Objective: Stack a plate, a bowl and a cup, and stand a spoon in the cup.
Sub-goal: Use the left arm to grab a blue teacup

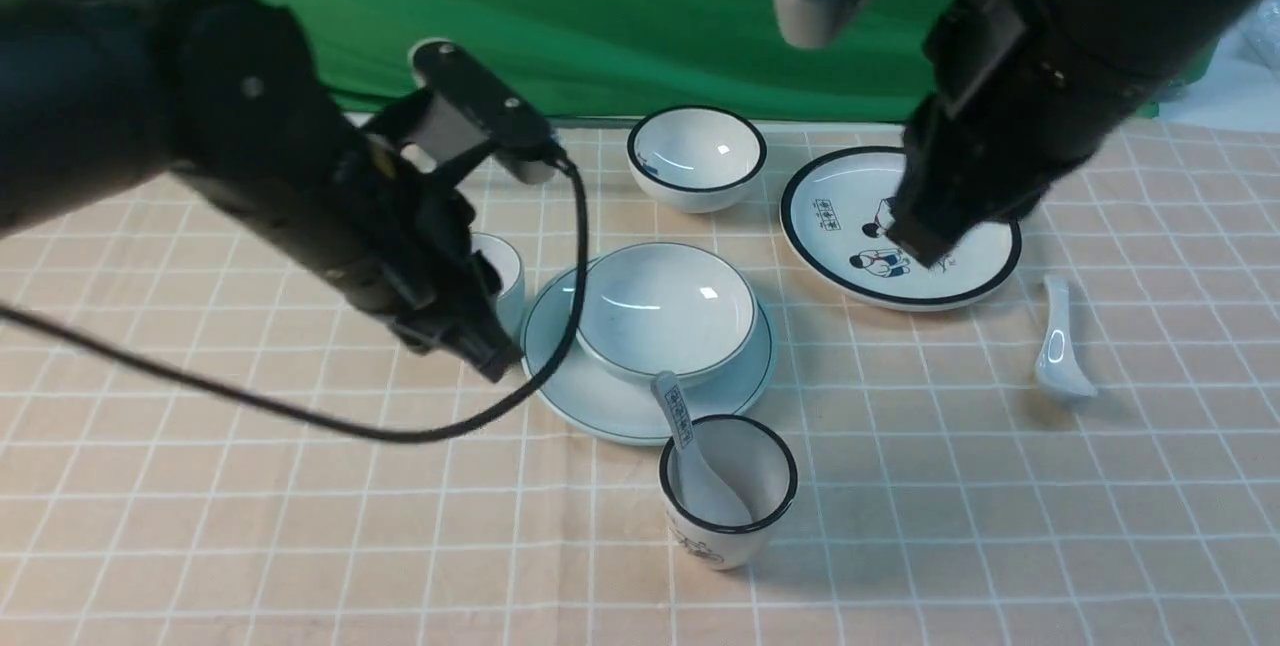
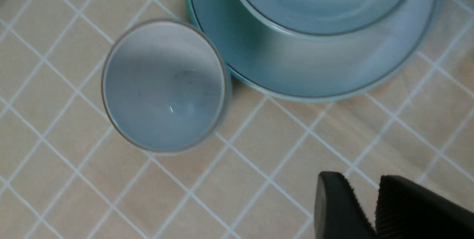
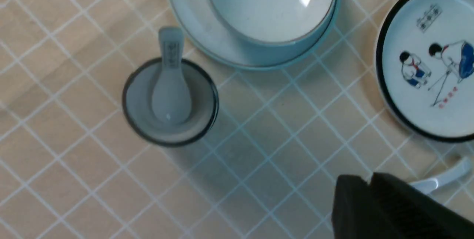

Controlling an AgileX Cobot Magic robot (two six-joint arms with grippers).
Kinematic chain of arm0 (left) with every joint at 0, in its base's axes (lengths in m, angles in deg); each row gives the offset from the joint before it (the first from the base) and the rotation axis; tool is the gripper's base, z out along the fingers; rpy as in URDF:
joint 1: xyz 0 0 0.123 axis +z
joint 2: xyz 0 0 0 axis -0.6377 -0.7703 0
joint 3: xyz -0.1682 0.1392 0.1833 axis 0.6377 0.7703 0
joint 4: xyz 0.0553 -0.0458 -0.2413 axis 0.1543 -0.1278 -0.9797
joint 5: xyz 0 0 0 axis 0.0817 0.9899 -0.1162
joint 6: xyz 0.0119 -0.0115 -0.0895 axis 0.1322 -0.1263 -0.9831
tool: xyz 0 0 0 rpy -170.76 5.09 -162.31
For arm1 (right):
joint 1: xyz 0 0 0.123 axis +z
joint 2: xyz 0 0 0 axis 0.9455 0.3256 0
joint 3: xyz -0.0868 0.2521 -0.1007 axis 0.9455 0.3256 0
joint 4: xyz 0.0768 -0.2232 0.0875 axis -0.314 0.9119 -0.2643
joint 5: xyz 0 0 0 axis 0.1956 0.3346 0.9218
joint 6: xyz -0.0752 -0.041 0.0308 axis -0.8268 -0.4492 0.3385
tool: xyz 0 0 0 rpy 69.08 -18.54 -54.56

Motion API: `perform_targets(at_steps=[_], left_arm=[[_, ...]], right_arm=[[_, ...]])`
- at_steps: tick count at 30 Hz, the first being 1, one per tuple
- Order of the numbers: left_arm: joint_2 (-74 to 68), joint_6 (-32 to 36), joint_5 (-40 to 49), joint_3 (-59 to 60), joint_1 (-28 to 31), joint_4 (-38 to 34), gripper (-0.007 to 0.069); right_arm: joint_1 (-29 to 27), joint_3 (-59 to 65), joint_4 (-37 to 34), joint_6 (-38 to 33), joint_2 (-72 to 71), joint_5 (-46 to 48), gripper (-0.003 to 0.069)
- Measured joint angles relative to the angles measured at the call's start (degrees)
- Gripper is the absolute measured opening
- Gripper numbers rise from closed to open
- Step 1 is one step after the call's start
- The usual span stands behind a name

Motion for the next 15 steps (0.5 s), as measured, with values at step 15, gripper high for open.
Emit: perform_targets(at_steps=[15], left_arm=[[-20.4,3.2,6.1,-15.9,2.4,5.0,0.0381]], right_arm=[[0.0,31.9,-1.0,2.8,-24.3,-8.2,0.0129]])
